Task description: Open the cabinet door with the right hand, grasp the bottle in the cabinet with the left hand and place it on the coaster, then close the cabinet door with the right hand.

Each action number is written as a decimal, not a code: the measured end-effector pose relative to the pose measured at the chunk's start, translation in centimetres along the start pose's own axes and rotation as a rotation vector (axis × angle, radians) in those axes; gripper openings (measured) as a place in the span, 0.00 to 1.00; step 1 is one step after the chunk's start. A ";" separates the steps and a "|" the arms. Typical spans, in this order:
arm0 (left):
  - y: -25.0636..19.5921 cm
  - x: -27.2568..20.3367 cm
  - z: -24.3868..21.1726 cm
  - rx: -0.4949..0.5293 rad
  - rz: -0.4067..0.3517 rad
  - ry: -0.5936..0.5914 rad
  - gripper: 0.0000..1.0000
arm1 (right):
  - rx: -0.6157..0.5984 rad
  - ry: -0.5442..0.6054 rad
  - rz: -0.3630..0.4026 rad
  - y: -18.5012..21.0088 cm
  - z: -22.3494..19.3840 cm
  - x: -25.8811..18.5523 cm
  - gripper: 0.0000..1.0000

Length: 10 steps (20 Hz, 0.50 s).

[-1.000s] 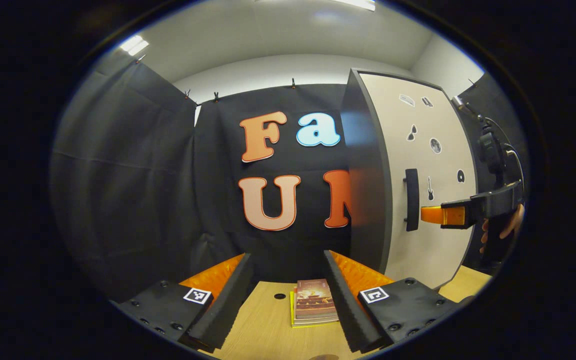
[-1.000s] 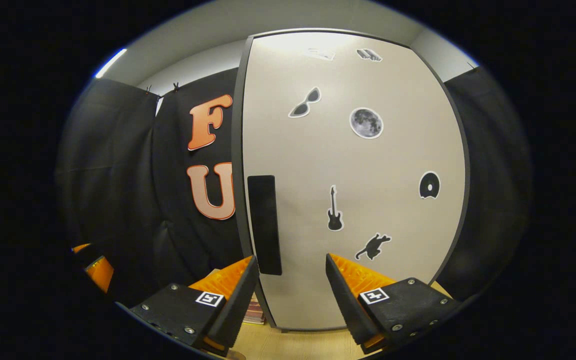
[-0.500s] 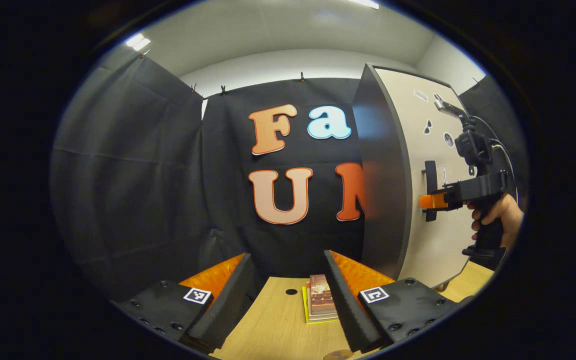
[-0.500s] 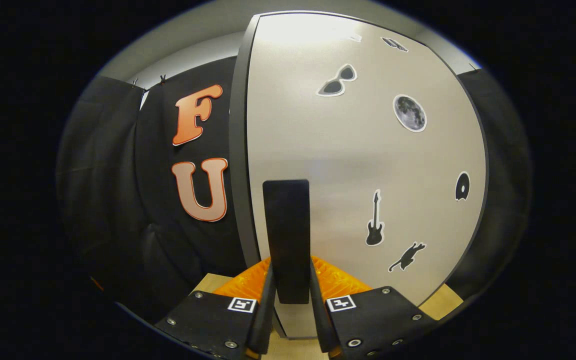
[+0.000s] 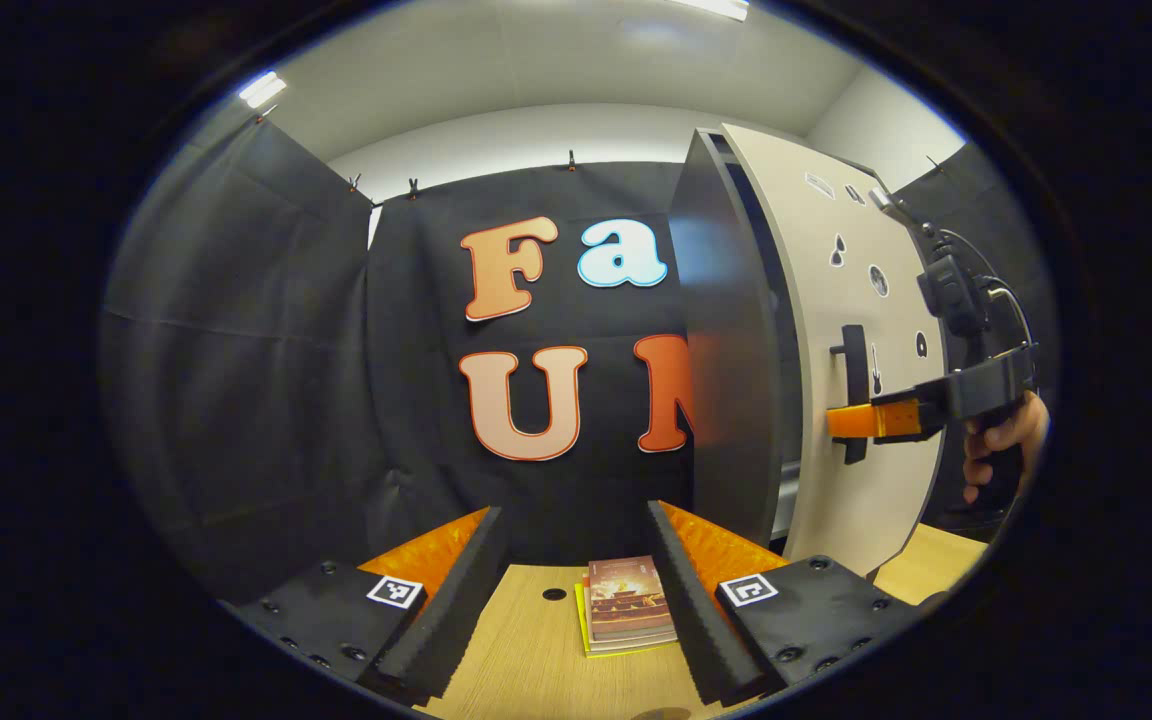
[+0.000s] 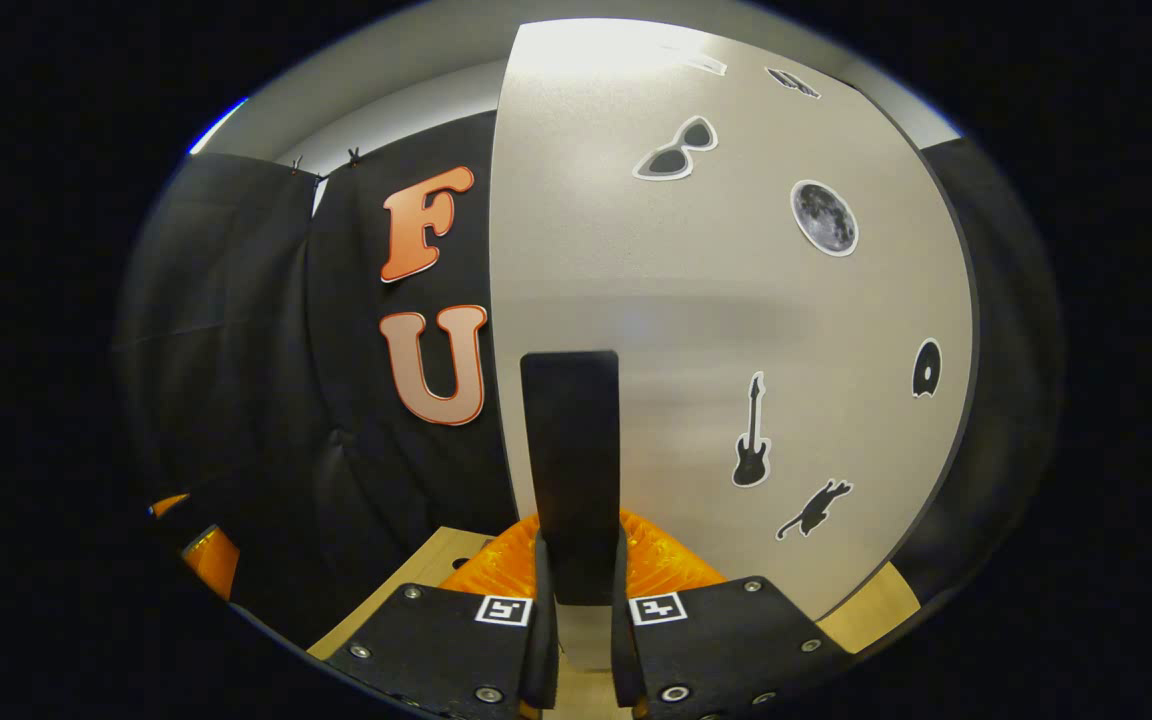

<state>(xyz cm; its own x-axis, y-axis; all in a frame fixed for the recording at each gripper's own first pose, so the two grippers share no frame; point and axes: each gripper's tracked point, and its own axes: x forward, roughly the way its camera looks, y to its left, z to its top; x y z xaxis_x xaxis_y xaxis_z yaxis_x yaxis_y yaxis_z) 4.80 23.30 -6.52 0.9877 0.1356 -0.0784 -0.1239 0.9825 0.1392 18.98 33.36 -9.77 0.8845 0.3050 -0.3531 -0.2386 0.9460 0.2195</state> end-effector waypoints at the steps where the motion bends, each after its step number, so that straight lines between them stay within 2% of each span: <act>1: -1.0 0.3 0.2 -0.003 -0.011 0.001 0.89 | 0.012 0.000 0.026 0.1 -0.1 -1.1 0.21; 4: -4.2 -0.5 1.1 -0.014 -0.053 -0.012 0.96 | 0.020 0.001 0.082 -0.6 -0.8 -5.7 0.21; 5: -5.1 -0.3 1.6 -0.011 -0.062 -0.020 0.92 | 0.026 0.006 0.088 -0.7 -0.9 -5.7 0.21; 10: -10.9 -0.2 3.1 -0.027 -0.134 -0.050 0.95 | 0.031 0.030 0.069 -2.9 -1.2 -10.2 0.21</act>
<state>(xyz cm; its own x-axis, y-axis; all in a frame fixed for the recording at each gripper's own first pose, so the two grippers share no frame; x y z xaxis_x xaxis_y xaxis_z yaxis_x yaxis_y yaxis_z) 6.23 12.14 -4.94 0.9990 -0.0031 -0.0449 0.0077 0.9945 0.1044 10.12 27.64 -7.90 0.8537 0.3730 -0.3634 -0.2858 0.9189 0.2720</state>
